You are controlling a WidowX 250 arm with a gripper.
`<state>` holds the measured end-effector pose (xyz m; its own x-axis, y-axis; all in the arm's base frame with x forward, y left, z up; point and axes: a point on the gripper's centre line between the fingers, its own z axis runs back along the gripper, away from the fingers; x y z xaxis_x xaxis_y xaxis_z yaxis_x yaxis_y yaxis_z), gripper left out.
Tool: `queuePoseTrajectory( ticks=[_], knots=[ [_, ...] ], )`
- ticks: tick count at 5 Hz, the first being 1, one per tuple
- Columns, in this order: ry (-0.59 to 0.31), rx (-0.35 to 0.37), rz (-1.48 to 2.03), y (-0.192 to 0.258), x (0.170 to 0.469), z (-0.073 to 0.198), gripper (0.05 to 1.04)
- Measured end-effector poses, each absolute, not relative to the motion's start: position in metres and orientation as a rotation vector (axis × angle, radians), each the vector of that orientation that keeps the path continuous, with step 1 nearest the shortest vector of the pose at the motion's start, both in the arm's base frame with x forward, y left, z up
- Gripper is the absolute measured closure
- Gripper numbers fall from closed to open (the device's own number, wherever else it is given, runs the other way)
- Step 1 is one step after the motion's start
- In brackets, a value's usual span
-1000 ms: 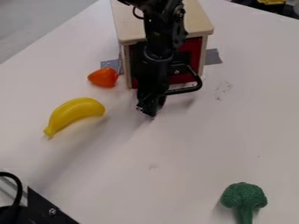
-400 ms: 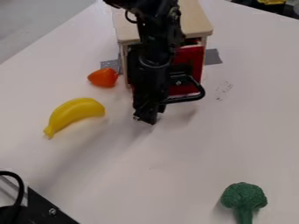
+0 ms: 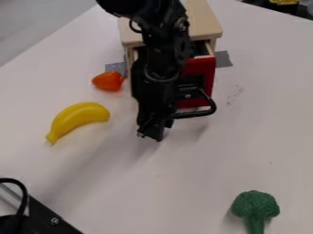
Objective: Opens the drawer
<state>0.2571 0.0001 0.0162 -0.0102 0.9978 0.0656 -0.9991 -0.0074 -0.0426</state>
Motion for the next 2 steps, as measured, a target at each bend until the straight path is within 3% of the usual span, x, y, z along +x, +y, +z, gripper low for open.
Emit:
queuePoseTrajectory(
  ticks=[2],
  knots=[
    [-0.08, 0.004, 1.551, -0.0102, 0.2413, 0.0177, 0.675]
  ],
)
